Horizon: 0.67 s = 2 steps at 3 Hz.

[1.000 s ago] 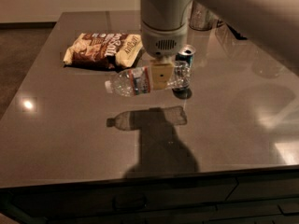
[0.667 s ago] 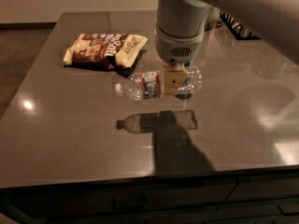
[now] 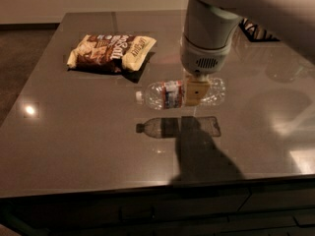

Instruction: Move water bottle near redbull can

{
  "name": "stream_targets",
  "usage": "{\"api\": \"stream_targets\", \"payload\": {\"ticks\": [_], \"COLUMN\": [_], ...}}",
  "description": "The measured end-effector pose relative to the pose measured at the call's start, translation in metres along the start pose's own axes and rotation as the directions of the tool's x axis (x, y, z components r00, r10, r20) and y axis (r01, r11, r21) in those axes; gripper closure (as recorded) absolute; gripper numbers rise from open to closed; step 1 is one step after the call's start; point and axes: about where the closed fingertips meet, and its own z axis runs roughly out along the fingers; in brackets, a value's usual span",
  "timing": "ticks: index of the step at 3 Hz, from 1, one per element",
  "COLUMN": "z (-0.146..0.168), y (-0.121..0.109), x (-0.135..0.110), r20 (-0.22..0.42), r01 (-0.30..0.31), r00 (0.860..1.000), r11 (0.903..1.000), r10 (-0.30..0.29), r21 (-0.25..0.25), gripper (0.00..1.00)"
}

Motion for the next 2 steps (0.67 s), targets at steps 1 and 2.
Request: {"api": "stream_targets", "payload": {"ticks": [1, 2], "z": [0.0120, 0.0210], "y": [-0.0076, -0.0137], "x": [0.0071, 0.0146], "r20": [-0.003, 0.010], "r01": [-0.030, -0.073], "r00": [1.000, 0.997], "r11": [0.9995, 0.9973], "r10": [0.030, 0.073], "r21": [-0.013, -0.012], "gripper": [1.00, 1.00]}}
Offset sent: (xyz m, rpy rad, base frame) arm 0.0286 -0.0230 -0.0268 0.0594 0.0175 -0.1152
